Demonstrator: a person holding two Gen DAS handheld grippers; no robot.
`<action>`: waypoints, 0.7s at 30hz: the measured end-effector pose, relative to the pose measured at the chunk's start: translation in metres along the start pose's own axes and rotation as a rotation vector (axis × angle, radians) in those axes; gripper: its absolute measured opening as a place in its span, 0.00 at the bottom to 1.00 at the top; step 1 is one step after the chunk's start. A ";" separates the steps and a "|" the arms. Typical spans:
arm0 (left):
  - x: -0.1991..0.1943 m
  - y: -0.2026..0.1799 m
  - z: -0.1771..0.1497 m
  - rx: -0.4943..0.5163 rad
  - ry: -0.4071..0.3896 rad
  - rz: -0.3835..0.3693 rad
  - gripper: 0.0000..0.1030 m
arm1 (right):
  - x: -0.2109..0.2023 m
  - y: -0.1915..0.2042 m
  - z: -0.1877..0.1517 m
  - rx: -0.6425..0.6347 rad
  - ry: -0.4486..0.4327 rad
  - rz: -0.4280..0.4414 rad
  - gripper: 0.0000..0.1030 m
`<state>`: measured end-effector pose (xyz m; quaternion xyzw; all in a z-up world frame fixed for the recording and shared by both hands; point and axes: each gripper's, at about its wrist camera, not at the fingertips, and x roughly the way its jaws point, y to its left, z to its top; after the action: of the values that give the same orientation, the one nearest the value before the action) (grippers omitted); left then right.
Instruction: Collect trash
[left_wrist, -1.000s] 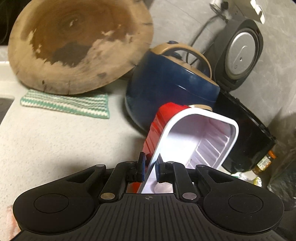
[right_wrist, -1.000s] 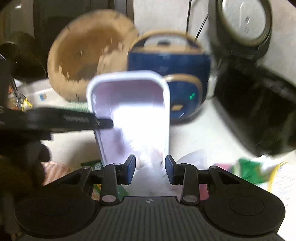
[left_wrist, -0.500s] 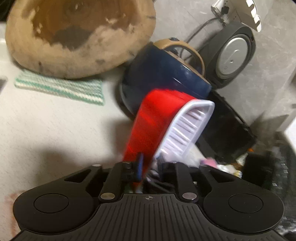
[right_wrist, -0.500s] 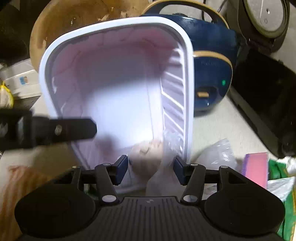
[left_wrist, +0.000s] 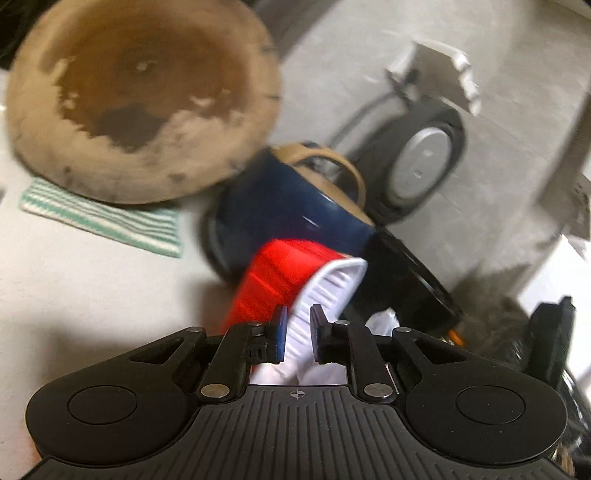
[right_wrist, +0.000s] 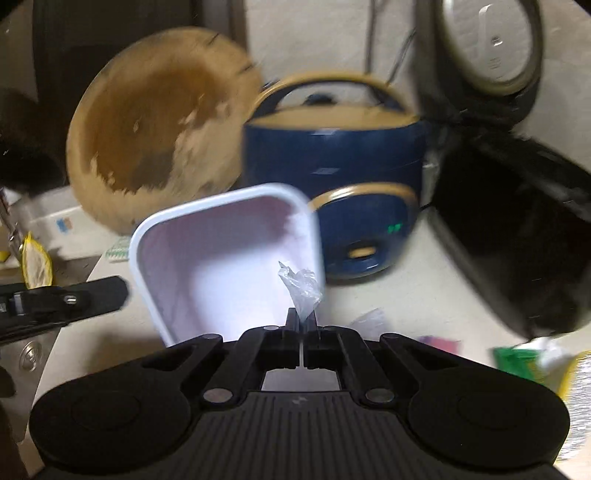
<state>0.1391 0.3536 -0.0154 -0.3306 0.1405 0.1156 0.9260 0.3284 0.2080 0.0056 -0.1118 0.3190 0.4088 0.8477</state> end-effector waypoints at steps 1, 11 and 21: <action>0.003 -0.006 -0.002 0.024 0.024 -0.014 0.16 | -0.005 -0.008 0.000 0.015 -0.003 -0.019 0.02; 0.049 -0.079 -0.042 0.359 0.232 -0.110 0.16 | -0.038 -0.077 -0.010 0.143 -0.025 -0.187 0.02; 0.076 -0.107 -0.066 0.426 0.289 -0.083 0.20 | -0.078 -0.085 -0.037 0.140 -0.036 -0.206 0.34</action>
<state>0.2311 0.2393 -0.0281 -0.1465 0.2789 -0.0032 0.9491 0.3406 0.0884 0.0200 -0.0773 0.3182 0.2983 0.8966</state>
